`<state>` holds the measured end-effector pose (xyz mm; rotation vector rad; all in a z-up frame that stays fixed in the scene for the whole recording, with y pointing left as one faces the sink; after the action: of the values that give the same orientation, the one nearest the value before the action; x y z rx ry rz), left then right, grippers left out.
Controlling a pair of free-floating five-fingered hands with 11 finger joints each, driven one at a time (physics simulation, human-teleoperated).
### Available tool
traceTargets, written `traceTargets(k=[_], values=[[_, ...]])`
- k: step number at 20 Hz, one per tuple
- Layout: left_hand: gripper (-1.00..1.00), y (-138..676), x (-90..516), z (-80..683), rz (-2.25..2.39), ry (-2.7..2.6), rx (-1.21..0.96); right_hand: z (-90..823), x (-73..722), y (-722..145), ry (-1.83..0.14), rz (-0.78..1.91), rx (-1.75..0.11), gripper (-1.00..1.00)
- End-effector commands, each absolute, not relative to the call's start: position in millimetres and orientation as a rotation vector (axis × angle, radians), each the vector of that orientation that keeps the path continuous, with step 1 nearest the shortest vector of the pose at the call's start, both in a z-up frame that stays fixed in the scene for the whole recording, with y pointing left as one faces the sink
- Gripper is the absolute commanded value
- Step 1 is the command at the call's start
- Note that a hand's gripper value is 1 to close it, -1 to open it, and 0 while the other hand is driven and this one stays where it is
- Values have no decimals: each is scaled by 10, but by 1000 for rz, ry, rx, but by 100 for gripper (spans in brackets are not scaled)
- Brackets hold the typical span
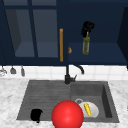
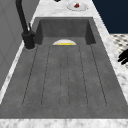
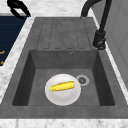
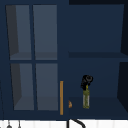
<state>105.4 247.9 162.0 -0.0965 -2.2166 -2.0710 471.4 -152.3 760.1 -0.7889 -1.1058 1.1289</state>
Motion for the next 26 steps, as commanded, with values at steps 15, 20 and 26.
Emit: traceTargets(k=[15,20,26], values=[[0,2479,1054,1620,-2071,-2217,-96,7258,4760,-1508,-1140,1116,-836,100],[0,2479,1054,1620,-2071,-2217,-96,7377,4641,-1505,-1178,1105,-869,100],[0,2479,1054,1620,-2071,-2217,-96,7491,4541,-1504,-1178,1078,-870,-100]])
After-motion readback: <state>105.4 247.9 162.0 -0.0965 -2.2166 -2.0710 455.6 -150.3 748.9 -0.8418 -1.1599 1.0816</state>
